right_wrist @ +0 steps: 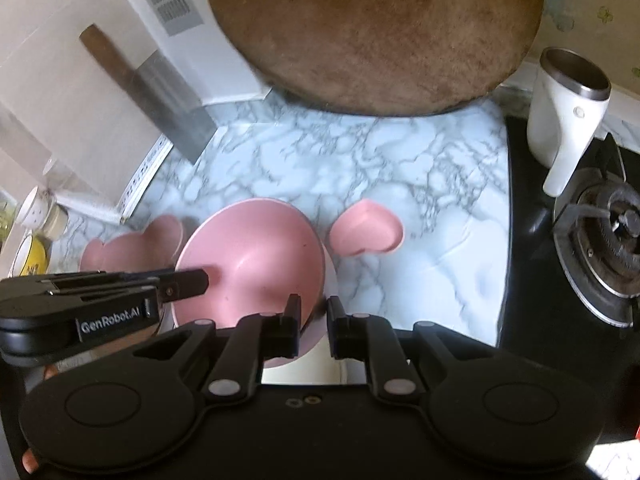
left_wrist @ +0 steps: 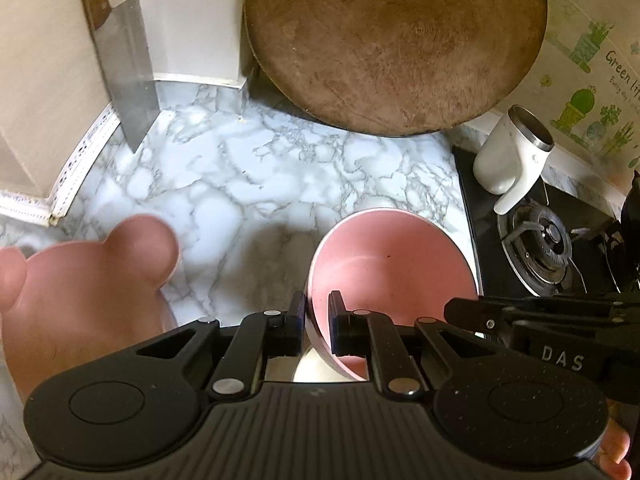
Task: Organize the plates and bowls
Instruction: 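Lower the pink bowl with both tools into the cream bowl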
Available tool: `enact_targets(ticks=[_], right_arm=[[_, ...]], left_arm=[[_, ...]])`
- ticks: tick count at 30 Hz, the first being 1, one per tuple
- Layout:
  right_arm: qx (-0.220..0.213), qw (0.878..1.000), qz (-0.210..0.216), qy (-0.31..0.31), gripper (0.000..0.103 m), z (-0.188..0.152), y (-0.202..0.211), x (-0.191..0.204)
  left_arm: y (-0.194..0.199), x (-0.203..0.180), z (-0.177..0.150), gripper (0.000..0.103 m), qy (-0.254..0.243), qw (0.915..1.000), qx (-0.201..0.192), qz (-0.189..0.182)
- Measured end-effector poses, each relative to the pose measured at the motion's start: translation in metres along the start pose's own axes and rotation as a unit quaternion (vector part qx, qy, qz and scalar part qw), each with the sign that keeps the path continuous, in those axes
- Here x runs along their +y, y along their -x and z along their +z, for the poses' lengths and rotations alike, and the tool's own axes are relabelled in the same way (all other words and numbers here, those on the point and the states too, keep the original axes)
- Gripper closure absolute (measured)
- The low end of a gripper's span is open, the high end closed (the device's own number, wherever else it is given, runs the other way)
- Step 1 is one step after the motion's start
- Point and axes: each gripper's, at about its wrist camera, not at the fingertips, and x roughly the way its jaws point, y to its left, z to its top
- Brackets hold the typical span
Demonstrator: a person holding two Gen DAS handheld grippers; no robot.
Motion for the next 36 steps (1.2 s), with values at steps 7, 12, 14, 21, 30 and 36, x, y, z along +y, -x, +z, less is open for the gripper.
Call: enact_targets(ticks=[7, 12, 14, 21, 30, 36], right_arm=[[0.010, 1.000, 0.000, -0.004, 0.089, -0.018, 0.000, 0.004], [0.017, 1.000, 0.006, -0.012, 0.089, -0.028, 0.000, 0.002], [0.023, 1.000, 0.006, -0.015, 0.089, -0.032, -0.002, 0.001], [0.034, 0.999, 0.002, -0.017, 0.089, -0.039, -0.009, -0.001], [0.043, 0.999, 0.000, -0.014, 0.089, -0.045, -0.016, -0.001], [0.045, 0.999, 0.000, -0.014, 0.089, -0.046, -0.020, -0.002]], left_arm=[[0.006, 0.003, -0.019, 0.092, 0.007, 1.0000, 0.006, -0.002], [0.005, 0.006, -0.030, 0.092, 0.018, 0.9996, 0.023, -0.008], [0.004, 0.007, -0.034, 0.092, 0.016, 0.9995, 0.026, -0.008], [0.001, 0.006, -0.045, 0.092, 0.012, 0.9994, 0.031, -0.010], [-0.009, 0.009, -0.052, 0.092, 0.017, 0.9991, 0.037, -0.008], [-0.014, 0.010, -0.054, 0.092, 0.014, 0.9993, 0.033, -0.008]])
